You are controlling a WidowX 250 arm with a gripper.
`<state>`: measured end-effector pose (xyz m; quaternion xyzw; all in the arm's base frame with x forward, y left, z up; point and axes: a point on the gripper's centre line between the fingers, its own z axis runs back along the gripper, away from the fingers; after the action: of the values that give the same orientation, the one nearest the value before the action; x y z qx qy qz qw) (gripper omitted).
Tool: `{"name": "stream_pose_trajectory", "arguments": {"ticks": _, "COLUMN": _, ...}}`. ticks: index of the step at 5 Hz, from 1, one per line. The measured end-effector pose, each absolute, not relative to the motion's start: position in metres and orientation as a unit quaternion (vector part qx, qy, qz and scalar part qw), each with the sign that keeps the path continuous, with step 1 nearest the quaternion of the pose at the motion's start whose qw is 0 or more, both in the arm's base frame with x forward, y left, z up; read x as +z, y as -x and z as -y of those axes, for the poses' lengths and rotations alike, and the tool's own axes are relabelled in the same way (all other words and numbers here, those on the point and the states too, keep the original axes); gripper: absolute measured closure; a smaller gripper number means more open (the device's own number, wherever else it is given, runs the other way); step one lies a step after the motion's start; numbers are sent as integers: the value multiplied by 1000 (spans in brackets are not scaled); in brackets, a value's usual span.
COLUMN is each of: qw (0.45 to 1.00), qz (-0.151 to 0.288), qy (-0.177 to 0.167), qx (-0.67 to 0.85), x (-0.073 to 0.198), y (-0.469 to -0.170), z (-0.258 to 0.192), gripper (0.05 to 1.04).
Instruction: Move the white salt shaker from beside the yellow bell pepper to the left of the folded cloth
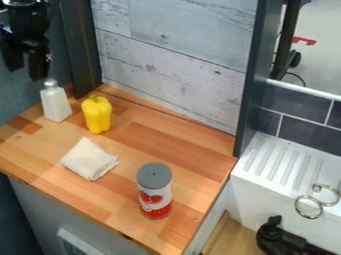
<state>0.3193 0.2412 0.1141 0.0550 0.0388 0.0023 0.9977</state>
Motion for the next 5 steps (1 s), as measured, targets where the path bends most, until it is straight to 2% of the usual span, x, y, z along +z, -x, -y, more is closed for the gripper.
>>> {"name": "stream_pose_trajectory", "arguments": {"ticks": 3, "qw": 998, "qz": -41, "qy": -42, "qx": -24, "x": 90, "y": -333, "z": -247, "gripper": 83}}
{"name": "stream_pose_trajectory", "arguments": {"ticks": 5, "qw": 998, "qz": -39, "qy": -46, "qx": -36, "x": 83, "y": -343, "z": -254, "gripper": 83}}
